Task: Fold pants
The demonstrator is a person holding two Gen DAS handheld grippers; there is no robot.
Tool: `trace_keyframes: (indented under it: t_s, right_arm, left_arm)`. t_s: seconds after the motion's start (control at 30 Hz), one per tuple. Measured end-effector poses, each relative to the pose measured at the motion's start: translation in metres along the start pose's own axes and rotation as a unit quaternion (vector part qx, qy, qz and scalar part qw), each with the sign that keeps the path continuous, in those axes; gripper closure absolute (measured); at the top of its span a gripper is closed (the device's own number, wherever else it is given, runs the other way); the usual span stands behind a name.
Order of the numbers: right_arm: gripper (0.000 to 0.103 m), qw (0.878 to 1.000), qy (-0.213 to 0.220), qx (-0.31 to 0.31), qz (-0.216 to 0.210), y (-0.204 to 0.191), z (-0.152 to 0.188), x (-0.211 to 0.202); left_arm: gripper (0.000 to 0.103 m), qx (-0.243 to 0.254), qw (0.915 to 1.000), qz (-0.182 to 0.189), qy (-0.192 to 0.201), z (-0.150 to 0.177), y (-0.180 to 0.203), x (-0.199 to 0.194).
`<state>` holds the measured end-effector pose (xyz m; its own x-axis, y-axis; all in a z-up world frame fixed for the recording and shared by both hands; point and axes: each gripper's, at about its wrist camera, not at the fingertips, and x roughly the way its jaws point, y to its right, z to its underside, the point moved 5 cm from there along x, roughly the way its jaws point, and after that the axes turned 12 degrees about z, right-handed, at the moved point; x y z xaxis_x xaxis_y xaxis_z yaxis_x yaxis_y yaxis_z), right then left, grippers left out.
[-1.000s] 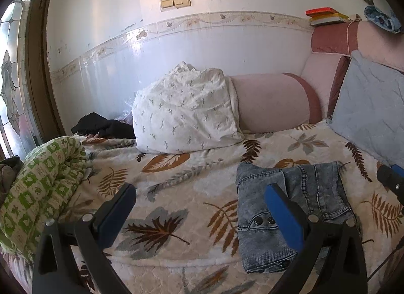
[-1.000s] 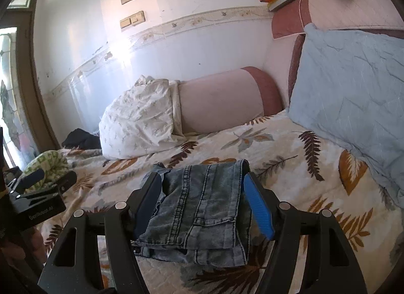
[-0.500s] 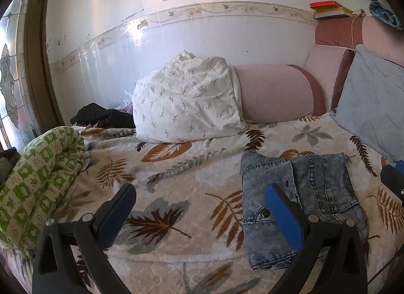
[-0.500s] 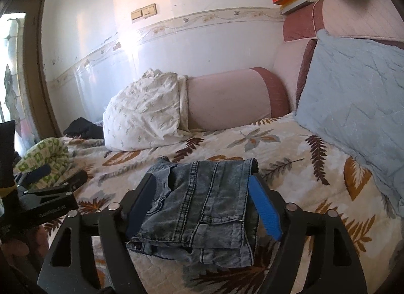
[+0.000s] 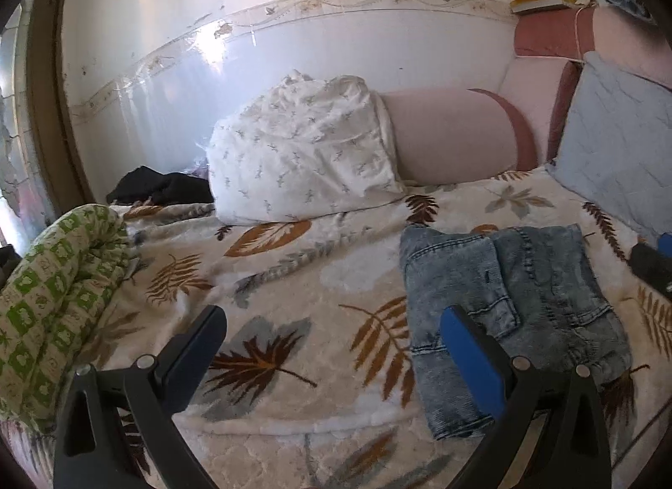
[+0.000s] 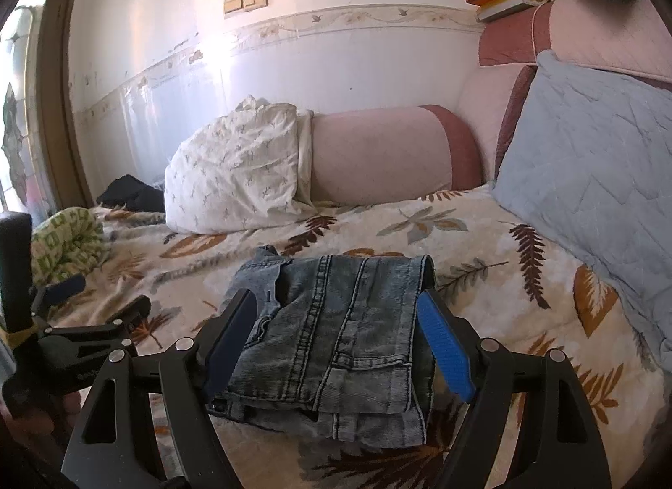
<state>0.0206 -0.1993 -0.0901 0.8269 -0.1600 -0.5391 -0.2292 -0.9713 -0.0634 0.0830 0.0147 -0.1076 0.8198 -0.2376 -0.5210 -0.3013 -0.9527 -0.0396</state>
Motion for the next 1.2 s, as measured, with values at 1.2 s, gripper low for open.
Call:
trace_keyframes:
  t_s: [1.2]
  right_arm:
    - [0.024, 1.0, -0.013, -0.016, 0.002, -0.0034, 0.0077, 0.0087]
  left_arm:
    - [0.0, -0.041, 0.9992, 0.003, 0.003, 0.0021, -0.0065, 0.002]
